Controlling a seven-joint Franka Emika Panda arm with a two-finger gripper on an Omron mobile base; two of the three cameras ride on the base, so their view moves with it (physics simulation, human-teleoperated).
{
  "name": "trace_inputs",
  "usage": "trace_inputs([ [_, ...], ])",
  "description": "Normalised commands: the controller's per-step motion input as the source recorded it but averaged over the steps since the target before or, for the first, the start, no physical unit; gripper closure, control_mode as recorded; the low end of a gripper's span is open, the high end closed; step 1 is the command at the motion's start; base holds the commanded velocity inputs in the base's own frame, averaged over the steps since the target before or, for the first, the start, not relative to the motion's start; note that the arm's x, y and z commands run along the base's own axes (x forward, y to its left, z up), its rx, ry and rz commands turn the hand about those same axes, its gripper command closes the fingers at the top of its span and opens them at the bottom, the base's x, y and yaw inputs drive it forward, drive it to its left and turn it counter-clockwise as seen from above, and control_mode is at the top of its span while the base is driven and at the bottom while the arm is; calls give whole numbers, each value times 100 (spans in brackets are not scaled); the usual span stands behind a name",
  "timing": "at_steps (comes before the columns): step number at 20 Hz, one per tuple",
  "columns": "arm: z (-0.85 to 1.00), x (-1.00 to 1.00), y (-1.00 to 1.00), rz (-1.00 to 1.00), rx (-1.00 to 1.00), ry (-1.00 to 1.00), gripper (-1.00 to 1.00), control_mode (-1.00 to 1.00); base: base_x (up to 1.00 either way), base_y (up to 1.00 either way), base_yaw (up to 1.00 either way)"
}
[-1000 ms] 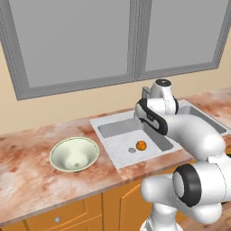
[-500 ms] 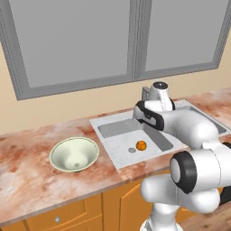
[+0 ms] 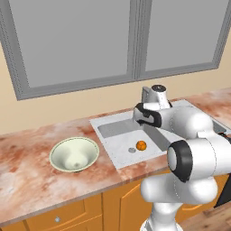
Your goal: Pick the pears from the cabinet and place them in one bowl. Pick the orange from the sink and place it in the other bowl.
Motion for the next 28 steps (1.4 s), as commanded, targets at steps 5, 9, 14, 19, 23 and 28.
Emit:
trace_inputs([
  [5, -20, 15, -2, 0, 0, 5, -100, -100, 0, 0, 0],
  [9, -22, 9, -1, 1, 0, 2, -100, -100, 0, 0, 0],
  [14, -20, 11, 0, 1, 0, 0, -100, -100, 0, 0, 0],
  [19, -19, 15, 0, 0, 0, 0, -100, -100, 0, 0, 0],
  [23, -15, 21, 0, 2, 0, 0, -100, -100, 0, 0, 0],
  [28, -13, 20, -1, 1, 0, 0, -100, -100, 0, 0, 0],
])
